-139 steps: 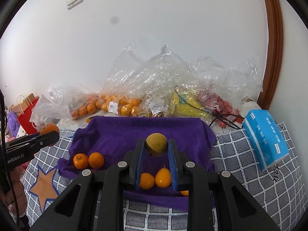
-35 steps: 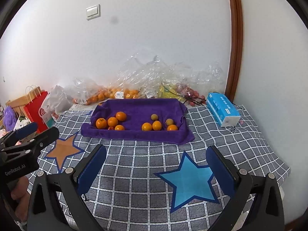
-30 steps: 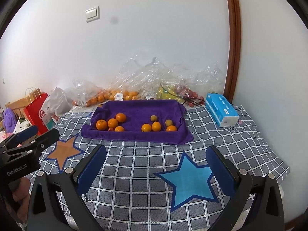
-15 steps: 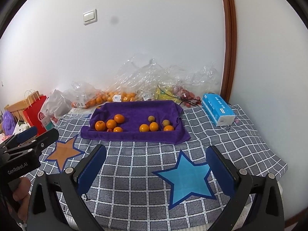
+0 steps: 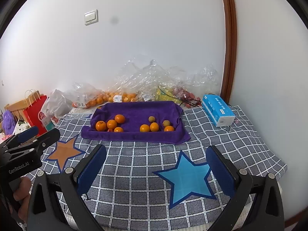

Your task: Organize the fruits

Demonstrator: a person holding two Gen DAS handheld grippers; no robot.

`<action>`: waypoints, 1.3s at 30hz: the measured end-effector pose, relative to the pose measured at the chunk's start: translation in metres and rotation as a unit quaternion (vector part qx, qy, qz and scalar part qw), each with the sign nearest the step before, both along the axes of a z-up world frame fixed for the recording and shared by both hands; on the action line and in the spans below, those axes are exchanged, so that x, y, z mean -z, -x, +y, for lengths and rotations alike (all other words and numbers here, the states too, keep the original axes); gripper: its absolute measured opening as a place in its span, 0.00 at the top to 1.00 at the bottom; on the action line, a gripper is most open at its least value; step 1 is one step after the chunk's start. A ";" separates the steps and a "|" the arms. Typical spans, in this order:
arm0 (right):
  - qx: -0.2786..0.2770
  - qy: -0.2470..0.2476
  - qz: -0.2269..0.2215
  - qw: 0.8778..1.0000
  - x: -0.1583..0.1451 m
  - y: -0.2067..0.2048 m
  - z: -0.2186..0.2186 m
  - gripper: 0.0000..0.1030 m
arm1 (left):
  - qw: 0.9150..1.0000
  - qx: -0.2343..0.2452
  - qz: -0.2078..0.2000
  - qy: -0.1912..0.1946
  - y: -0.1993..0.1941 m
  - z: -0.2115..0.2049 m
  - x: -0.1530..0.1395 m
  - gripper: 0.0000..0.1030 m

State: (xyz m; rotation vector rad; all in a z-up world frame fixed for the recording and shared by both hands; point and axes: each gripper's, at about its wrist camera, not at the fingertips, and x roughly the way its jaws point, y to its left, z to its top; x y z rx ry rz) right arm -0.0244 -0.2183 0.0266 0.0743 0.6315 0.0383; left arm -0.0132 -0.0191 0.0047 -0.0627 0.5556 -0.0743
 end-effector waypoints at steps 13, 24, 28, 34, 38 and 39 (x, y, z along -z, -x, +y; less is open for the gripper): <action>0.001 0.000 -0.003 1.000 -0.002 0.003 0.000 0.01 | 1.000 0.002 -0.003 0.001 0.002 -0.001 -0.002 0.09; 0.000 0.001 -0.004 1.000 -0.003 0.004 -0.001 0.01 | 1.000 0.003 -0.004 0.002 0.003 -0.001 -0.004 0.09; 0.000 0.002 -0.005 1.000 -0.004 0.006 0.000 0.01 | 1.000 0.002 -0.004 0.001 0.003 -0.002 -0.004 0.09; 0.000 0.001 -0.005 1.000 -0.004 0.006 0.000 0.01 | 1.000 0.002 -0.004 0.002 0.004 -0.001 -0.004 0.09; 0.000 0.002 -0.006 1.000 -0.004 0.006 0.000 0.01 | 1.000 0.001 -0.005 0.002 0.004 -0.002 -0.004 0.09; 0.000 0.002 -0.006 1.000 -0.004 0.006 0.000 0.01 | 1.000 0.001 -0.004 0.001 0.004 -0.002 -0.004 0.09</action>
